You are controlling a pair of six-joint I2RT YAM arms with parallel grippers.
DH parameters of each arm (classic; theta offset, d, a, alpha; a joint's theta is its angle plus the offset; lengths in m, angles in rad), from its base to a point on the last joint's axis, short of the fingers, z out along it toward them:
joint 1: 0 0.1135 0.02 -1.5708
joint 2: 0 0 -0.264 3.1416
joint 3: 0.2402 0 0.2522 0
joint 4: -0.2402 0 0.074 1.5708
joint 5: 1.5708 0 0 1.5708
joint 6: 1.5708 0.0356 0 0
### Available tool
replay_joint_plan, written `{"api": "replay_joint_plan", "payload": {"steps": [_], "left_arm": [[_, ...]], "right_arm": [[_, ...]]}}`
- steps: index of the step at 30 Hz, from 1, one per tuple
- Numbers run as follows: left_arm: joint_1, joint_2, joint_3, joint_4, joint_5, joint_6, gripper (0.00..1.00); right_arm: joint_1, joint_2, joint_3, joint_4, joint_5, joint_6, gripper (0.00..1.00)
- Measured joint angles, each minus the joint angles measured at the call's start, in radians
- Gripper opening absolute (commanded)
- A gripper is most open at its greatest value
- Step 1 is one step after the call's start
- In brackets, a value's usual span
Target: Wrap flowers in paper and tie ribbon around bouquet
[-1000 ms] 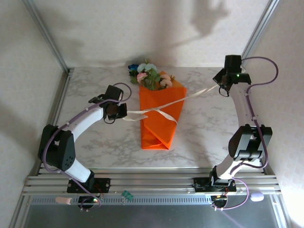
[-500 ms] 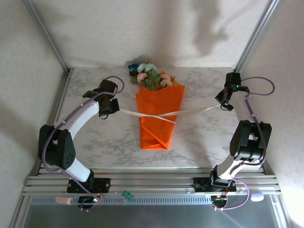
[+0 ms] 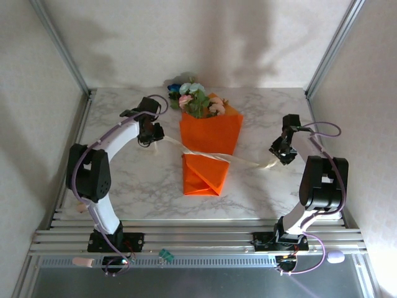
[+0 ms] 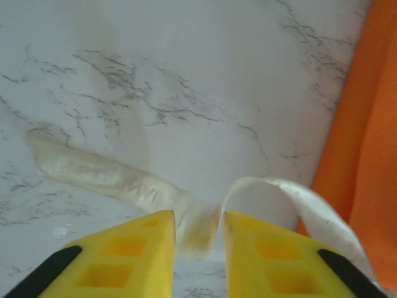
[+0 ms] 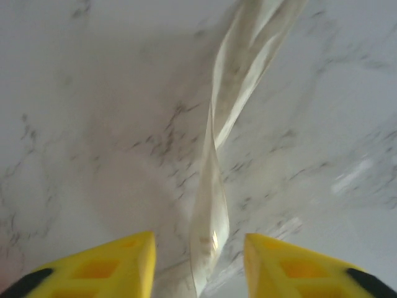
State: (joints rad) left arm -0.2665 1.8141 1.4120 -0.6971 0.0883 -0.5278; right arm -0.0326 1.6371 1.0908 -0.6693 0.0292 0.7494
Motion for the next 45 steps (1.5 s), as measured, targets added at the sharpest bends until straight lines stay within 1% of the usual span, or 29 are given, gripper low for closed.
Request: {"api": "replay_joint_plan", "payload": {"steps": [1, 4, 5, 7, 8, 11, 14, 16, 19, 21, 24, 28, 30, 37, 42, 45], "left_arm": [[0.000, 0.000, 0.000, -0.005, -0.015, -0.016, 0.44], [0.000, -0.015, 0.006, -0.023, -0.069, -0.072, 0.56], [0.000, -0.027, 0.006, -0.029, -0.082, -0.095, 0.58], [0.000, -0.064, -0.006, -0.021, -0.077, -0.147, 0.59], [0.000, -0.098, -0.031, -0.003, -0.055, -0.185, 0.59], [-0.013, -0.217, -0.158, 0.098, 0.051, -0.335, 0.66], [-0.065, -0.292, -0.306, 0.259, 0.155, -0.517, 0.70], [-0.098, -0.285, -0.365, 0.363, 0.208, -0.616, 0.70], [-0.113, -0.212, -0.377, 0.472, 0.255, -0.674, 0.69], [-0.111, -0.159, -0.373, 0.526, 0.271, -0.681, 0.67], [-0.111, -0.097, -0.365, 0.564, 0.294, -0.680, 0.66], [-0.115, -0.069, -0.365, 0.570, 0.310, -0.668, 0.64], [-0.120, -0.060, -0.364, 0.581, 0.313, -0.652, 0.62], [-0.138, 0.001, -0.352, 0.623, 0.307, -0.579, 0.59], [-0.138, 0.016, -0.350, 0.662, 0.300, -0.528, 0.51], [-0.138, 0.025, -0.343, 0.677, 0.291, -0.499, 0.41]], "right_arm": [[0.009, -0.014, -0.002, -0.001, -0.005, 0.006, 0.49], [0.018, -0.076, -0.003, -0.012, -0.003, 0.027, 0.51], [0.018, -0.101, -0.003, -0.020, 0.001, 0.031, 0.52], [0.021, -0.144, -0.002, -0.035, 0.004, 0.037, 0.52], [0.023, -0.161, 0.003, -0.046, 0.003, 0.044, 0.52], [0.054, -0.189, 0.014, -0.056, -0.009, 0.075, 0.52], [0.137, -0.194, 0.013, -0.042, -0.056, 0.139, 0.54], [0.221, -0.193, -0.003, 0.003, -0.097, 0.208, 0.55], [0.324, -0.174, -0.049, 0.098, -0.166, 0.331, 0.56], [0.355, -0.140, -0.073, 0.140, -0.192, 0.399, 0.56], [0.364, -0.082, -0.094, 0.195, -0.215, 0.485, 0.57], [0.364, -0.055, -0.148, 0.276, -0.231, 0.593, 0.57], [0.364, -0.035, -0.152, 0.300, -0.241, 0.634, 0.57], [0.364, 0.017, -0.188, 0.422, -0.240, 0.767, 0.57], [0.364, 0.060, -0.192, 0.455, -0.240, 0.816, 0.53], [0.364, 0.061, -0.192, 0.456, -0.238, 0.833, 0.44]]}}
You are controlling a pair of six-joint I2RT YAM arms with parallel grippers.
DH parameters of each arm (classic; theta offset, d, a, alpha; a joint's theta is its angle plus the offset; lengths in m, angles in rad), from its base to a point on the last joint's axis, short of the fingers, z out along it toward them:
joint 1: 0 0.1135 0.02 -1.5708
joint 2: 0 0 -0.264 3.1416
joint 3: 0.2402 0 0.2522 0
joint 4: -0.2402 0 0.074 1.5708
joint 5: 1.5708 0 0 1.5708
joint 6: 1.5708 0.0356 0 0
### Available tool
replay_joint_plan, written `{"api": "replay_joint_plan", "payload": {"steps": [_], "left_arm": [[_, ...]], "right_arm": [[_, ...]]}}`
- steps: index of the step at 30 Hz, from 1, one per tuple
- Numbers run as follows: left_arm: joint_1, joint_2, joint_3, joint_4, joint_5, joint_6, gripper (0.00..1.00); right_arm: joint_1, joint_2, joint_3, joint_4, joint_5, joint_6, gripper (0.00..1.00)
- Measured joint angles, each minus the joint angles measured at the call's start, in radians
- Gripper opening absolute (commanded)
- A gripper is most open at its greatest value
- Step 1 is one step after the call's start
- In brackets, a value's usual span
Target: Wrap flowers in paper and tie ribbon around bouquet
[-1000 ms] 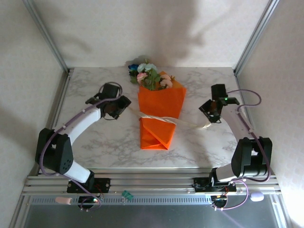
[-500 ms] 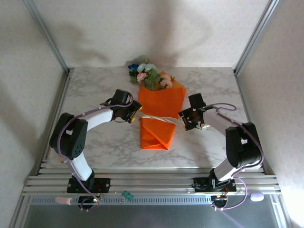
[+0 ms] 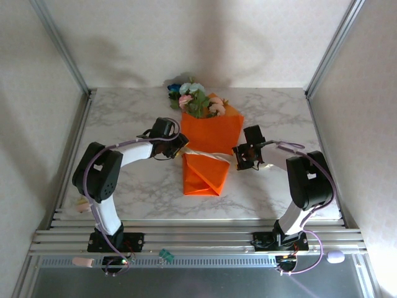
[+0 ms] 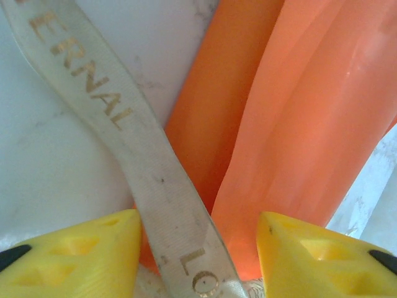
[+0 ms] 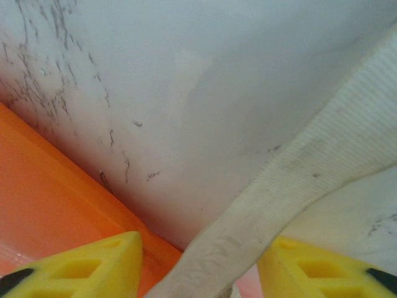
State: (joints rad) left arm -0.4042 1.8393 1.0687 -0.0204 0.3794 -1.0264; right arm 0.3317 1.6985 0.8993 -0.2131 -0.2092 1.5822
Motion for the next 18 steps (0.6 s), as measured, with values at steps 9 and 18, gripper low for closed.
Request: {"api": "replay_joint_plan", "payload": {"steps": [9, 18], "left_arm": [[0.000, 0.020, 0.021, 0.015, -0.013, 0.058, 0.29], [-0.015, 0.022, 0.035, 0.002, -0.013, 0.081, 0.16]], "right_arm": [[0.000, 0.003, -0.005, 0.018, 0.025, 0.016, 0.20], [0.000, 0.003, -0.005, 0.020, 0.033, 0.015, 0.03]]}}
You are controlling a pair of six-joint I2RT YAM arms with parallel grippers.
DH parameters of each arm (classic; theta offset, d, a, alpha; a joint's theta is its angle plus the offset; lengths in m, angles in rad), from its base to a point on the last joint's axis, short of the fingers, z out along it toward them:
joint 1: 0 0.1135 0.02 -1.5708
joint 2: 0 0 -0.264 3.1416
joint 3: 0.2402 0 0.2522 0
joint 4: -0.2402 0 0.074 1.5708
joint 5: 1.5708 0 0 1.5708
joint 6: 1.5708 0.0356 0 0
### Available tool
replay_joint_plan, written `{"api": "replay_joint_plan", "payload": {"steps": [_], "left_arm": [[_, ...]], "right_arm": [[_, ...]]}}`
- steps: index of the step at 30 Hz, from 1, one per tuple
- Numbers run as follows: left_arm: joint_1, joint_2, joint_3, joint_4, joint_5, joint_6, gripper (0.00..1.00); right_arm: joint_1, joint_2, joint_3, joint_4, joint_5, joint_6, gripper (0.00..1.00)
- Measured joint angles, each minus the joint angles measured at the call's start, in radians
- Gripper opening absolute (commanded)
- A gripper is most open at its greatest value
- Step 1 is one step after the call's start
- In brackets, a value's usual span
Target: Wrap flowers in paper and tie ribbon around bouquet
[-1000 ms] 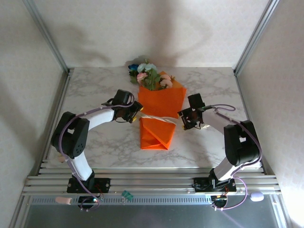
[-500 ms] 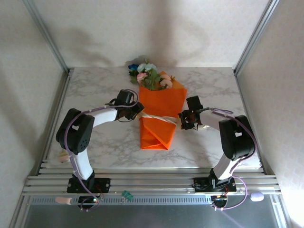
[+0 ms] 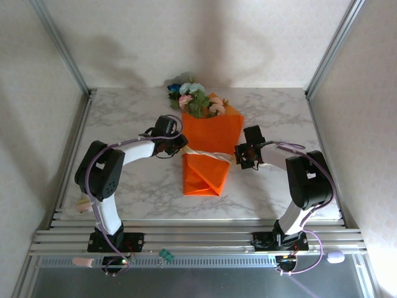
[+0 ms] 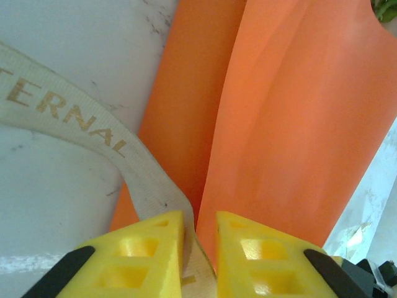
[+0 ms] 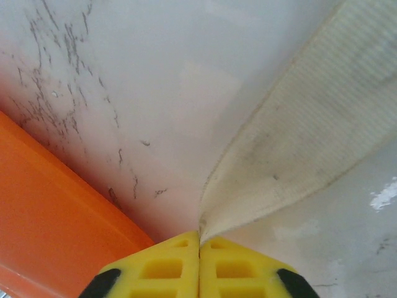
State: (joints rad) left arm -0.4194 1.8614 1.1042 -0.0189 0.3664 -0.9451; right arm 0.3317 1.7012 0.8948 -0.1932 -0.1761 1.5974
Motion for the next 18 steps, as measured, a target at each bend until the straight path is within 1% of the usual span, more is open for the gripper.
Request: {"api": "replay_joint_plan", "payload": {"steps": [1, 3, 5, 6, 8, 11, 14, 16, 18], "left_arm": [[-0.003, 0.000, 0.000, -0.007, 0.000, 0.001, 0.19], [-0.006, 0.000, 0.002, -0.032, -0.004, 0.013, 0.39], [-0.010, 0.000, 0.023, -0.092, -0.025, 0.027, 0.44], [-0.011, 0.000, 0.043, -0.135, -0.044, 0.037, 0.48], [-0.020, 0.000, 0.096, -0.216, -0.090, 0.059, 0.53], [-0.040, -0.001, 0.154, -0.275, -0.137, 0.084, 0.57], [-0.061, 0.000, 0.165, -0.298, -0.147, 0.086, 0.59], [-0.071, 0.008, 0.170, -0.318, -0.147, 0.086, 0.59], [-0.081, 0.046, 0.217, -0.380, -0.149, 0.086, 0.56]], "right_arm": [[0.000, 0.000, 0.000, 0.000, 0.000, 0.000, 0.01], [0.000, 0.000, 0.000, -0.001, 0.000, -0.003, 0.00], [0.000, 0.000, 0.002, -0.002, 0.000, -0.006, 0.00], [0.000, 0.000, 0.003, -0.003, 0.000, -0.009, 0.00], [0.000, 0.000, 0.008, -0.006, 0.000, -0.014, 0.00], [0.000, 0.000, 0.010, -0.006, 0.000, -0.015, 0.00], [0.000, 0.000, 0.010, -0.006, 0.000, -0.015, 0.00], [0.000, 0.000, 0.010, -0.006, 0.000, -0.016, 0.00], [0.000, 0.000, 0.010, -0.006, 0.000, -0.016, 0.00]]}}
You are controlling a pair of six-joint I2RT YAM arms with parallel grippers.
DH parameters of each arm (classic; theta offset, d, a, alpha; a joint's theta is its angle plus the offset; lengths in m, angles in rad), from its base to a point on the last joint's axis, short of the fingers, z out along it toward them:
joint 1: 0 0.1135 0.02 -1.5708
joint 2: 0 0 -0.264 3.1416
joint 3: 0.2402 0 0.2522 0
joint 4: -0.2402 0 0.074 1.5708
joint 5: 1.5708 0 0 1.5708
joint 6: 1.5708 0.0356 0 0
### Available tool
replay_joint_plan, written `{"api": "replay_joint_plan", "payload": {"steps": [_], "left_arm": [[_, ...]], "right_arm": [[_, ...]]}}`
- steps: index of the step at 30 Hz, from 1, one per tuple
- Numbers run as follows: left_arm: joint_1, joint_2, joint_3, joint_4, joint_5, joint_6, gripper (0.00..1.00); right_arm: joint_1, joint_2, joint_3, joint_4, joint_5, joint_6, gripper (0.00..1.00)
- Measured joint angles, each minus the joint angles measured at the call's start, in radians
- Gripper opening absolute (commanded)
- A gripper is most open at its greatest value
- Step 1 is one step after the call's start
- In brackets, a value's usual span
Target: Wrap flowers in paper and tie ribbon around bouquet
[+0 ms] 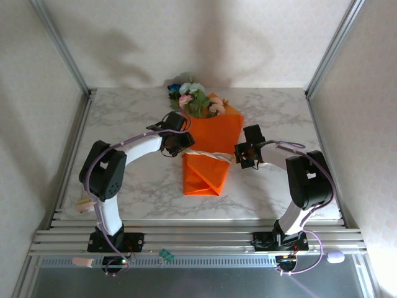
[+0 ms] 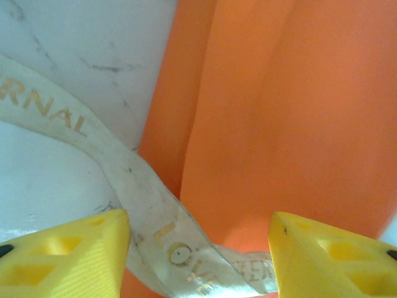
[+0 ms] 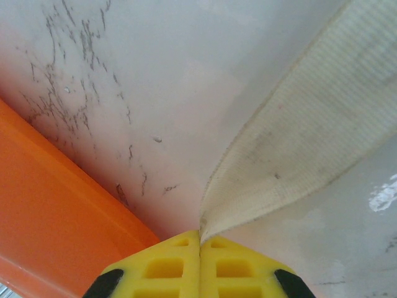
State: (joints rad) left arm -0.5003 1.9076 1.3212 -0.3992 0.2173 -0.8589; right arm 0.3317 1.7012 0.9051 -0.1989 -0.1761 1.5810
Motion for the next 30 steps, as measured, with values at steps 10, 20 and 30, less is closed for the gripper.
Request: {"api": "replay_joint_plan", "payload": {"steps": [10, 20, 30], "left_arm": [[-0.023, 0.079, 0.082, -0.111, -0.058, 0.021, 0.33], [-0.023, 0.082, 0.136, -0.145, -0.119, 0.049, 0.03], [-0.023, 0.084, 0.136, -0.161, -0.122, 0.052, 0.04]], "right_arm": [[0.000, 0.000, 0.000, -0.003, 0.000, -0.011, 0.00], [0.000, 0.000, 0.000, -0.007, 0.000, -0.022, 0.00], [0.000, 0.000, 0.000, -0.007, 0.000, -0.025, 0.00]]}}
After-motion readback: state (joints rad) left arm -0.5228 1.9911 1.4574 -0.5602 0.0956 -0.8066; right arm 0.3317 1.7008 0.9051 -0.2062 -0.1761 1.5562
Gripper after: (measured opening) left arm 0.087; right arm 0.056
